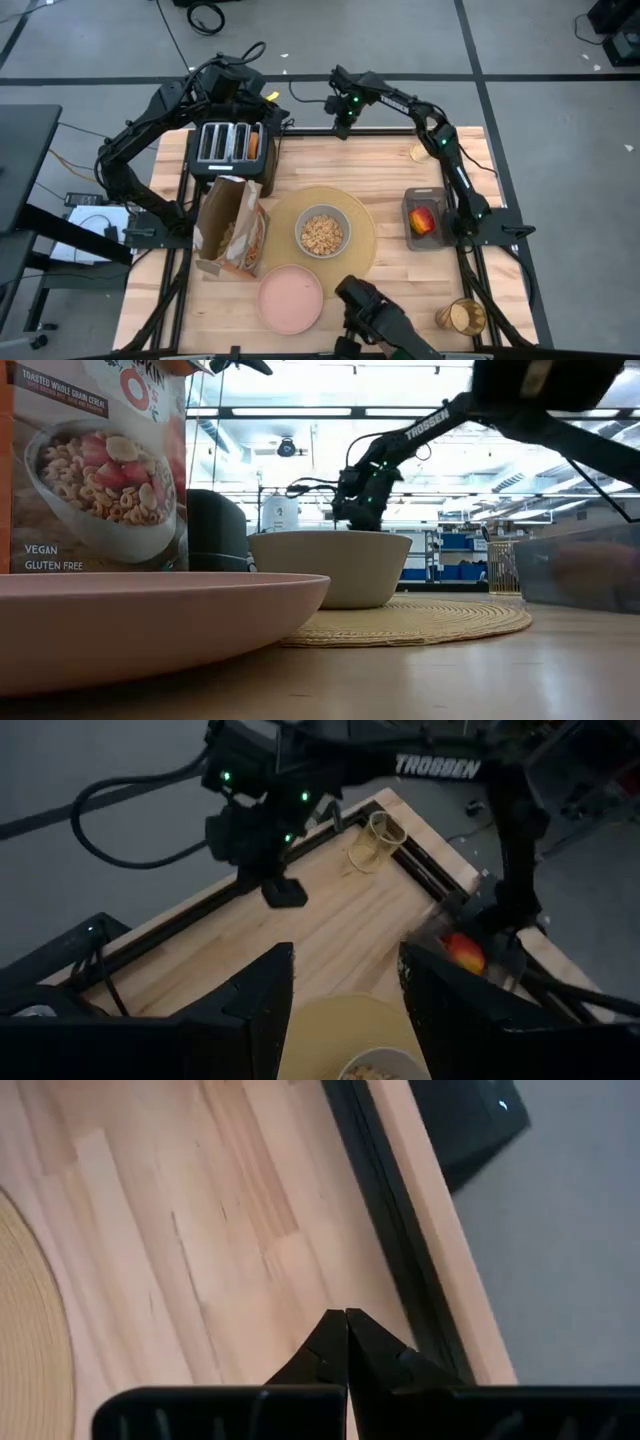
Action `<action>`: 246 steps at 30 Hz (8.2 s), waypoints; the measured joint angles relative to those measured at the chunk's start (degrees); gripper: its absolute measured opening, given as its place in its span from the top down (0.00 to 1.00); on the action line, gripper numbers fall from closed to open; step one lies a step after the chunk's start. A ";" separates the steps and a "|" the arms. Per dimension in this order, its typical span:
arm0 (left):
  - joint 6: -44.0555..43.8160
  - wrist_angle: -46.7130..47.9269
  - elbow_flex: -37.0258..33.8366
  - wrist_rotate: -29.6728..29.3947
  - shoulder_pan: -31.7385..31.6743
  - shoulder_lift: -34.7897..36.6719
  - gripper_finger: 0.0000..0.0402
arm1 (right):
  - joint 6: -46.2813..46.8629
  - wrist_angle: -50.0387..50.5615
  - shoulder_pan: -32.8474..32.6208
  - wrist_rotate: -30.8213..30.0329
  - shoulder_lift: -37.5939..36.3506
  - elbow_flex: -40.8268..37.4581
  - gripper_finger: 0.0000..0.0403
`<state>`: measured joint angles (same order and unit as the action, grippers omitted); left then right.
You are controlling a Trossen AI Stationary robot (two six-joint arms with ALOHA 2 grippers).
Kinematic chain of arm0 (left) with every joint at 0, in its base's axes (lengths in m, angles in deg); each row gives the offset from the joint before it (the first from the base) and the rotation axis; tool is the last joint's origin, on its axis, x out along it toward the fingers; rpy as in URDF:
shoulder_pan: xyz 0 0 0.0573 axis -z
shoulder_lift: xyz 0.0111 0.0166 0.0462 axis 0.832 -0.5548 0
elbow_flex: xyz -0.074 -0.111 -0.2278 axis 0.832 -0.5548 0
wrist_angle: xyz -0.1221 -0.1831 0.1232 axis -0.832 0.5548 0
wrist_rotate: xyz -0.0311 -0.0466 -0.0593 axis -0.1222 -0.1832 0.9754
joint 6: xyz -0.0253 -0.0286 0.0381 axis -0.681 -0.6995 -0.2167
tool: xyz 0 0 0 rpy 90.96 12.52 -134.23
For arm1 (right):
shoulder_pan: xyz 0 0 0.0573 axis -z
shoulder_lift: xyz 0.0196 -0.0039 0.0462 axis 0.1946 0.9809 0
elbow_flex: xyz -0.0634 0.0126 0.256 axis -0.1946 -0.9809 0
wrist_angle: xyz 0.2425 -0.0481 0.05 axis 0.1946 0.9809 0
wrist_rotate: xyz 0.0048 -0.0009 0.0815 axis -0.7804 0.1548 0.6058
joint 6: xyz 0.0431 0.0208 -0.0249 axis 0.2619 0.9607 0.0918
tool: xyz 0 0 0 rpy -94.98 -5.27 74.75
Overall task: Arrange a breakfast setting
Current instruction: Put the apple on the top left of the gray bowl on the yellow placemat
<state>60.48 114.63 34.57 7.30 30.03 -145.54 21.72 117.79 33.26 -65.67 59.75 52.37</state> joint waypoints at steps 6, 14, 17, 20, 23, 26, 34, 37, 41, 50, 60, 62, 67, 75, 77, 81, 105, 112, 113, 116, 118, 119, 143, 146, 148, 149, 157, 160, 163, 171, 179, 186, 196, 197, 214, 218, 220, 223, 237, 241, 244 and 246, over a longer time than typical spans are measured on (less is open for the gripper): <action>4.58 -0.06 0.00 -0.03 0.08 0.00 0.53 | 1.28 2.58 -2.05 -5.80 -7.81 -0.04 1.00; 13.61 -5.98 0.02 4.26 3.36 1.62 0.53 | 4.03 -1.45 -5.54 -0.54 -26.89 -7.60 1.00; 16.43 -7.68 -0.02 7.03 4.79 1.97 0.53 | 8.06 -7.39 -8.55 0.05 -36.68 -16.64 1.00; 18.43 -8.93 -0.02 9.31 6.11 2.01 0.53 | 15.54 -14.51 -13.35 -0.52 -47.68 -27.38 1.00; 20.50 -9.05 -0.02 12.41 7.53 2.01 0.53 | 24.40 -18.25 -20.28 -7.79 -57.09 -36.65 1.00; 21.01 -9.05 -0.02 16.02 9.96 2.01 0.53 | 36.42 -15.27 -28.58 -20.03 -63.23 -42.28 1.00; 22.38 -3.54 0.02 19.48 21.80 4.59 0.53 | 73.63 4.90 -48.45 -33.12 -65.53 -45.31 0.98; 22.79 -1.74 -0.15 18.02 27.11 4.22 0.53 | 87.03 12.45 -53.90 -34.41 -64.47 -46.59 0.91; 21.85 -0.12 -0.07 14.08 34.27 4.51 0.53 | 96.91 19.15 -56.40 -30.20 -64.58 -50.67 0.74; 14.39 -1.10 -0.07 -0.83 48.94 4.37 0.53 | 92.55 18.78 -47.27 -21.43 -68.98 -68.15 0.26; 9.85 -5.88 -0.07 -13.55 54.28 4.17 0.53 | 79.15 4.01 -36.68 -16.44 -71.63 -84.29 0.02; 9.27 -7.01 -0.07 -14.12 54.14 4.17 0.53 | 77.71 2.67 -35.14 -16.43 -70.96 -85.64 0.04; 9.10 -9.42 -0.07 -15.02 53.22 4.17 0.53 | 74.05 -1.54 -31.88 -14.90 -68.80 -89.61 0.07; 9.45 -10.23 -0.07 -15.06 51.51 4.17 0.53 | 74.41 -9.07 -30.74 -11.62 -67.34 -93.51 0.08; 9.54 -10.27 -0.07 -15.03 51.16 4.17 0.53 | 74.20 -9.44 -30.74 -11.57 -67.34 -93.66 0.10; 10.76 -11.64 -0.07 -15.12 50.36 4.17 0.53 | 72.90 -8.49 -30.79 -11.59 -67.38 -93.02 0.15; 19.98 -39.21 -13.05 -12.45 34.14 2.79 0.28 | 38.92 -34.92 -57.17 -35.27 -71.90 -52.02 0.16; 20.97 -55.75 -21.23 -8.43 32.55 -1.22 0.34 | 32.66 -45.30 -59.05 -36.29 -66.58 -52.06 0.16; 20.97 -55.96 -21.40 -8.49 32.48 -1.67 0.34 | 32.22 -46.41 -59.07 -36.29 -66.14 -52.06 0.16; 20.86 -56.24 -21.36 -8.60 32.43 -2.85 0.38 | 30.52 -47.93 -59.05 -36.21 -65.23 -52.06 0.16; 20.18 -56.69 -21.40 -8.60 32.47 -3.70 0.41 | 29.96 -47.30 -58.88 -36.15 -65.02 -52.09 0.16; 19.86 -56.83 -21.40 -8.59 32.45 -3.78 0.43 | 29.92 -47.32 -58.71 -36.07 -64.93 -52.09 0.16; 17.66 -55.24 -21.31 -1.55 30.13 -4.22 0.96 | 28.25 -45.87 -57.21 -35.46 -64.43 -52.11 0.13; 17.93 -53.07 -20.29 -1.46 30.07 -4.24 0.96 | 28.70 -45.83 -56.88 -35.21 -64.43 -52.11 0.06; 17.99 -50.61 -18.95 -1.31 29.63 -4.33 0.96 | 29.96 -45.52 -56.31 -33.61 -64.45 -52.11 0.03; 18.37 -48.67 -18.03 -1.22 29.42 -4.33 0.96 | 29.99 -45.21 -56.23 -32.73 -64.58 -52.11 0.03; 20.12 -36.40 -15.59 -8.74 26.42 -2.08 0.96 | 29.33 -44.76 -56.22 -31.61 -70.68 -52.11 0.07; 20.10 -36.84 -18.26 -12.75 24.92 -2.15 0.96 | 30.02 -44.64 -56.36 -32.82 -73.50 -52.09 0.07; 20.28 -41.52 -22.24 -14.94 22.78 -2.25 0.96 | 30.27 -44.02 -56.45 -34.84 -75.41 -52.09 0.07; 23.03 -50.40 -32.10 3.93 11.96 -2.43 0.96 | 34.34 -40.41 -56.45 -35.18 -77.76 -52.09 0.07; 29.32 -58.37 -39.79 31.41 0.95 -2.36 0.96 | 35.29 -38.40 -56.46 -32.16 -77.17 -52.09 0.07; 42.49 -59.39 -45.13 46.36 -5.31 -2.36 0.96 | 28.40 -41.17 -56.40 -33.12 -74.76 -52.09 0.07; 52.27 -63.62 -55.43 53.42 -10.73 -2.34 0.96 | 27.60 -45.58 -54.67 -34.15 -69.07 -52.09 0.07; 53.21 -65.51 -57.08 53.31 -10.49 -2.34 0.96 | 27.60 -45.76 -54.38 -34.15 -68.45 -52.09 0.07; 54.05 -77.49 -68.91 42.41 -4.80 -2.34 0.96 | 23.91 -51.33 -51.35 -31.11 -63.56 -52.09 0.07; 53.60 -77.21 -69.22 38.19 -2.22 -2.34 0.96 | 23.13 -51.70 -51.30 -31.09 -63.51 -52.09 0.07; 53.51 -77.21 -69.22 34.85 -0.95 -2.34 0.96 | 23.10 -51.87 -51.15 -31.09 -63.51 -52.09 0.07; 52.00 -77.07 -69.22 31.69 0.45 -2.34 0.96 | 23.10 -52.04 -50.98 -31.09 -63.51 -52.09 0.07; 46.80 -76.81 -69.26 23.72 4.61 -5.18 0.96 | 23.10 -52.01 -50.76 -30.79 -63.51 -52.09 0.07; 46.91 -75.14 -69.25 22.20 4.81 -5.18 0.96 | 23.12 -51.97 -50.76 -29.57 -63.51 -52.09 0.07; 48.03 -72.33 -69.25 20.52 4.80 -5.18 0.96 | 23.34 -51.76 -50.76 -29.43 -63.54 -52.09 0.07; 48.16 -71.40 -69.24 20.15 4.80 -5.18 0.96 | 23.49 -51.53 -50.76 -29.43 -63.51 -52.09 0.07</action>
<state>108.64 43.23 -34.68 27.45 34.83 -150.72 45.22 66.27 -17.51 -95.10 -3.76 0.28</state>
